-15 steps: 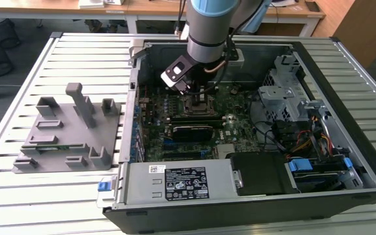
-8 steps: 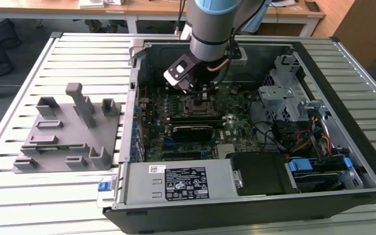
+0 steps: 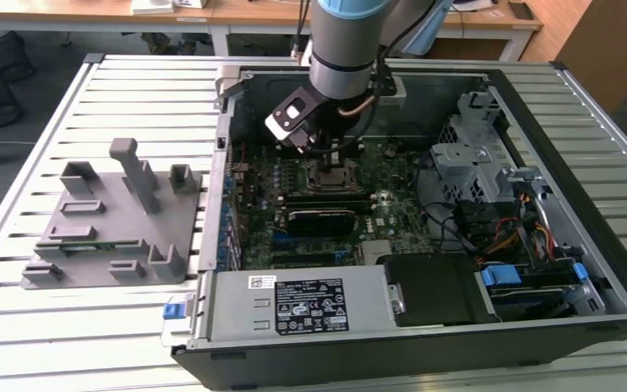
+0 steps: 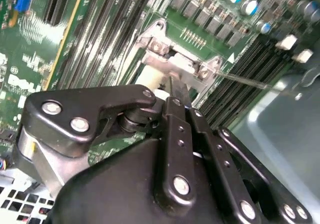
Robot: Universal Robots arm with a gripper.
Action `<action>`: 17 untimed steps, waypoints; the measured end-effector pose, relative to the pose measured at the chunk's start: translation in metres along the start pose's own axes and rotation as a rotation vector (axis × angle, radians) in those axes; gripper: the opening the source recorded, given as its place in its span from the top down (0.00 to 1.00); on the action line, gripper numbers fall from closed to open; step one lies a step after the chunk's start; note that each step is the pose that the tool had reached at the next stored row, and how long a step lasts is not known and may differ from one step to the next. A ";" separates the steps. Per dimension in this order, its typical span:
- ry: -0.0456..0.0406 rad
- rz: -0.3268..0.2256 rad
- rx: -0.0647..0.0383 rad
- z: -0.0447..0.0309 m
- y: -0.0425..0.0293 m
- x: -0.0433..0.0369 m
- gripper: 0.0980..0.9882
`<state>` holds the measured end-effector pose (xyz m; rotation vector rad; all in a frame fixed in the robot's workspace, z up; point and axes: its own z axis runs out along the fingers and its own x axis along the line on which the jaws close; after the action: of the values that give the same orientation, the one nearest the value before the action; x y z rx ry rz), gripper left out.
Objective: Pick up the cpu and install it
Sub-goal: 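Close the cpu cover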
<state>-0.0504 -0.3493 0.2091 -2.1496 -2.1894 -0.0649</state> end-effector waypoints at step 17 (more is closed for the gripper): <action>0.0002 0.000 0.000 0.0097 0.0105 -0.0009 0.99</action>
<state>-0.0401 -0.3492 0.1992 -2.1494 -2.1898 -0.0655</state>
